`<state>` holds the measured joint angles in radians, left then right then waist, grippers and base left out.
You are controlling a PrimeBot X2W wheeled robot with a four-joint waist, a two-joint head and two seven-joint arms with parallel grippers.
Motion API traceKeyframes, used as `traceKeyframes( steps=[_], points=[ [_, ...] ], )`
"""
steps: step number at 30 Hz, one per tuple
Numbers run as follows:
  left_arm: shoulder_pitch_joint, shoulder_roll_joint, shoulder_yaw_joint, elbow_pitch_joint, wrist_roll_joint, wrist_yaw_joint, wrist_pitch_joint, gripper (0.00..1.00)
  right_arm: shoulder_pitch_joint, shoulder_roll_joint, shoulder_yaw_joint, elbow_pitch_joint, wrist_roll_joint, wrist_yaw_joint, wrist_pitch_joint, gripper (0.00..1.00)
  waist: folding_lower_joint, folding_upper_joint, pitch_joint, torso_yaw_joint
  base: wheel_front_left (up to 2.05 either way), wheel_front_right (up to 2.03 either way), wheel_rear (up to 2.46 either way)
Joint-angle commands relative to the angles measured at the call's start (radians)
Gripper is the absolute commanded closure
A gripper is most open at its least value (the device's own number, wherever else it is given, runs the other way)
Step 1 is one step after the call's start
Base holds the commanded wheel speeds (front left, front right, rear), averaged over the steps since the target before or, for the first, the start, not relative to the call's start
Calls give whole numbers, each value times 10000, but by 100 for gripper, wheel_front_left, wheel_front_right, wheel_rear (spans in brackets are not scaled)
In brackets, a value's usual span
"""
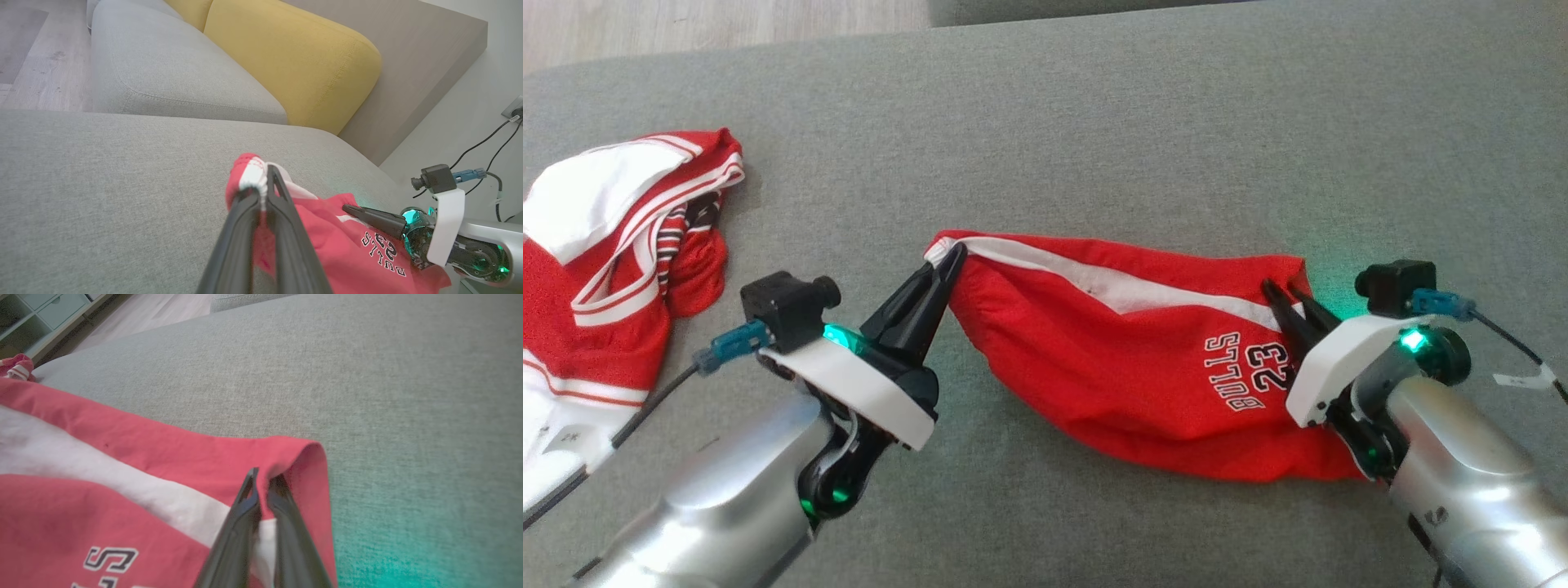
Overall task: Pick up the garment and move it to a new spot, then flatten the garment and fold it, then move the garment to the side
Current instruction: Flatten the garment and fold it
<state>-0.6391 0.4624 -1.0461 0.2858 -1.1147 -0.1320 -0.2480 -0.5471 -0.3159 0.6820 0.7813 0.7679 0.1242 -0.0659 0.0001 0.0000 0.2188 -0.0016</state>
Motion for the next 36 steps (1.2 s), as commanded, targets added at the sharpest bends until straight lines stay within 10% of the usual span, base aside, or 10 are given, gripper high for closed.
traceKeyframes(
  steps=[1,11,20,36],
  points=[
    [-552,251,287,-145,65,15,-121,100,-127,-137,291,-53,20,65,-188,100,-1,0,-7,-32,0,0,0],
    [-272,24,1557,-610,988,14,-135,100,-1144,-233,237,522,-711,65,-1935,100,-1,0,-643,-817,0,0,0],
    [111,-508,3273,-1926,2111,14,-136,100,-558,-816,-3504,-2586,-3128,65,-1956,100,-1,0,-1289,-1355,0,0,0],
    [2402,-192,1292,-2075,1754,14,-126,100,3990,-954,-4188,-5071,-2464,65,-1344,100,-1,0,-863,-915,0,0,0]
  ],
)
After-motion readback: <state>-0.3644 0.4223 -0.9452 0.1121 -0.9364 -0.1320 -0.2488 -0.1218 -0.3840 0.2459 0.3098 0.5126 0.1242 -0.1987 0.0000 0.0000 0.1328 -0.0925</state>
